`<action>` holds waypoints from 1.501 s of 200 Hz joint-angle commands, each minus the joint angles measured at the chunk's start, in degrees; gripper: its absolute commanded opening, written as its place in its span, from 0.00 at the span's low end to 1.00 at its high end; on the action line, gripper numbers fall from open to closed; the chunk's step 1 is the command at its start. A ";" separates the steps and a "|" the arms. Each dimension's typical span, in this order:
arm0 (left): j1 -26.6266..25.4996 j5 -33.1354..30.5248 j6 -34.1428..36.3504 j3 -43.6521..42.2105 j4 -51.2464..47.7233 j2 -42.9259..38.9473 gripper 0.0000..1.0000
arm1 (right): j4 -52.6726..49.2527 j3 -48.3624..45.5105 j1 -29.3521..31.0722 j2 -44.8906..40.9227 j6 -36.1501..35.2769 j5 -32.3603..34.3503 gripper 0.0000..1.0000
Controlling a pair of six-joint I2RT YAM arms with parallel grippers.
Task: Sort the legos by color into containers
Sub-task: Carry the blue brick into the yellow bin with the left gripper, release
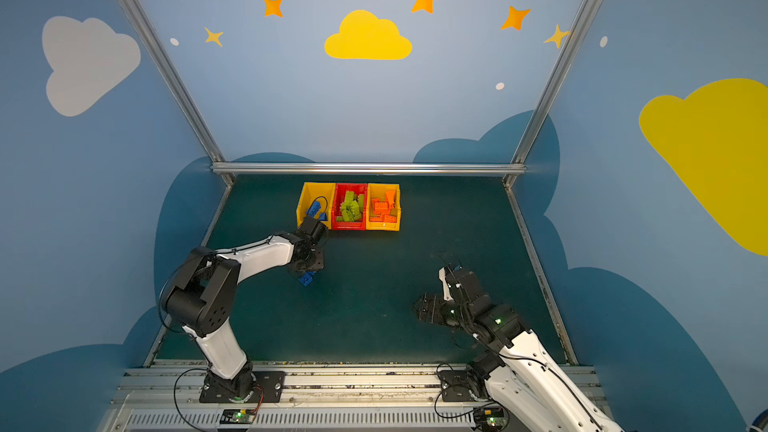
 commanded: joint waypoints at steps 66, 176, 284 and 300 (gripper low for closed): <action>0.26 -2.23 -3.25 7.93 -8.34 -2.74 0.12 | 2.73 0.41 0.15 1.81 -1.56 0.22 0.91; 7.92 -0.35 1.81 54.40 -20.06 22.63 0.17 | 2.68 6.53 -0.63 4.46 -5.58 5.75 0.91; 9.81 -0.40 2.68 85.01 -31.30 38.52 1.00 | 5.05 8.67 -1.74 9.99 -6.30 3.55 0.91; 9.01 -2.08 2.12 72.11 -25.56 30.68 1.00 | 4.69 8.53 -1.68 9.31 -6.04 2.56 0.92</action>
